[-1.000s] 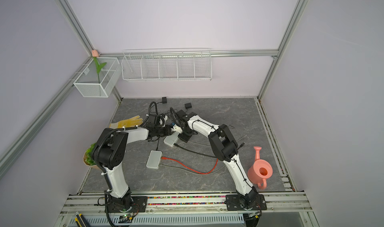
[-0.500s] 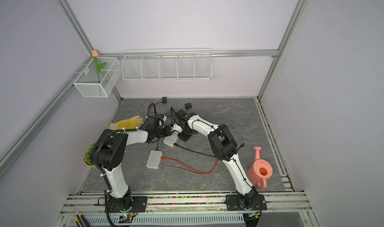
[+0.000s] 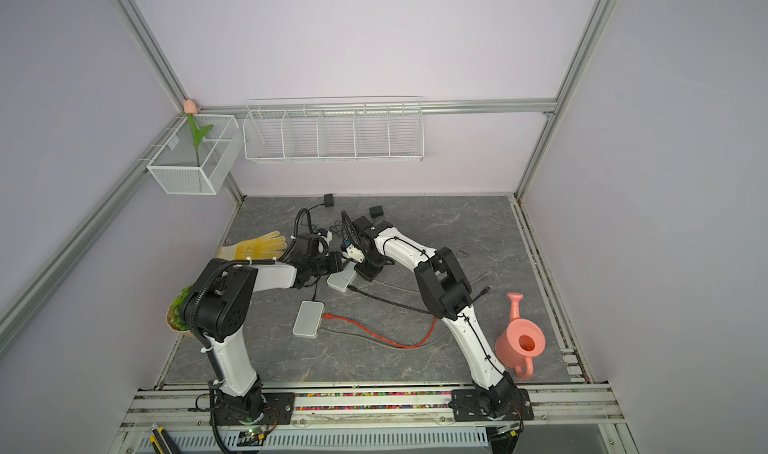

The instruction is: Insert the plug into the switch port

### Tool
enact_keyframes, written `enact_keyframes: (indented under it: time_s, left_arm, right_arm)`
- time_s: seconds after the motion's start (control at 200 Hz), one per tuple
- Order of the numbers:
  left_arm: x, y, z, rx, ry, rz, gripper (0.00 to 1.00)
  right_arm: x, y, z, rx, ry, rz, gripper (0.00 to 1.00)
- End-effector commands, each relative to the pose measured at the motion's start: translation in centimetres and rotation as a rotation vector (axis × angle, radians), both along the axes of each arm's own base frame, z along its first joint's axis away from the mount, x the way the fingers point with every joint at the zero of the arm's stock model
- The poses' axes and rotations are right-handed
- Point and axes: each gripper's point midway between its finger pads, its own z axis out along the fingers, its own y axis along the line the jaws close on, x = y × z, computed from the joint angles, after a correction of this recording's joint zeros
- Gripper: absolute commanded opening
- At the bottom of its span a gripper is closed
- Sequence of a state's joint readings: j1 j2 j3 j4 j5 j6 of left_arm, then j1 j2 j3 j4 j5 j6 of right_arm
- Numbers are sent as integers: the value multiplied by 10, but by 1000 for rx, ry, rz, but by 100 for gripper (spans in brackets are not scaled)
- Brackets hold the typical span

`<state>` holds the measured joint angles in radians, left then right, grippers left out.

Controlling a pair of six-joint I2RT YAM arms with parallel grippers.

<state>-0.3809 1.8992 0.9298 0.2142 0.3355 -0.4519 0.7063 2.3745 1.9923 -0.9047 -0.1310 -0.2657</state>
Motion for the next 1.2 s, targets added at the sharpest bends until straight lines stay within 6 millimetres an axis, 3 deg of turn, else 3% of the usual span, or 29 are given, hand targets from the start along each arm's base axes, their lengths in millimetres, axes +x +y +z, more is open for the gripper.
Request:
enact_keyframes:
  time_s: [0.0, 0.15, 0.28, 0.54, 0.785, 1.195]
  left_arm:
    - [-106, -42, -55, -30, 342, -245, 38]
    - [-110, -44, -55, -34, 347, -257, 38]
    - [-112, -45, -54, -28, 344, -265, 38]
    - [-89, -12, -45, -56, 314, -154, 38]
    - [-80, -12, -29, -53, 276, -160, 38]
    - [-77, -12, -29, -52, 266, -164, 38]
  right_arm:
    - [65, 97, 75, 443, -333, 47, 7]
    - [71, 105, 87, 481, -363, 48, 7]
    - [73, 108, 86, 477, -352, 52, 7]
    - [68, 79, 65, 339, -347, 48, 13]
    - [62, 55, 43, 245, -304, 48, 19]
    - [42, 68, 31, 280, -244, 123, 16]
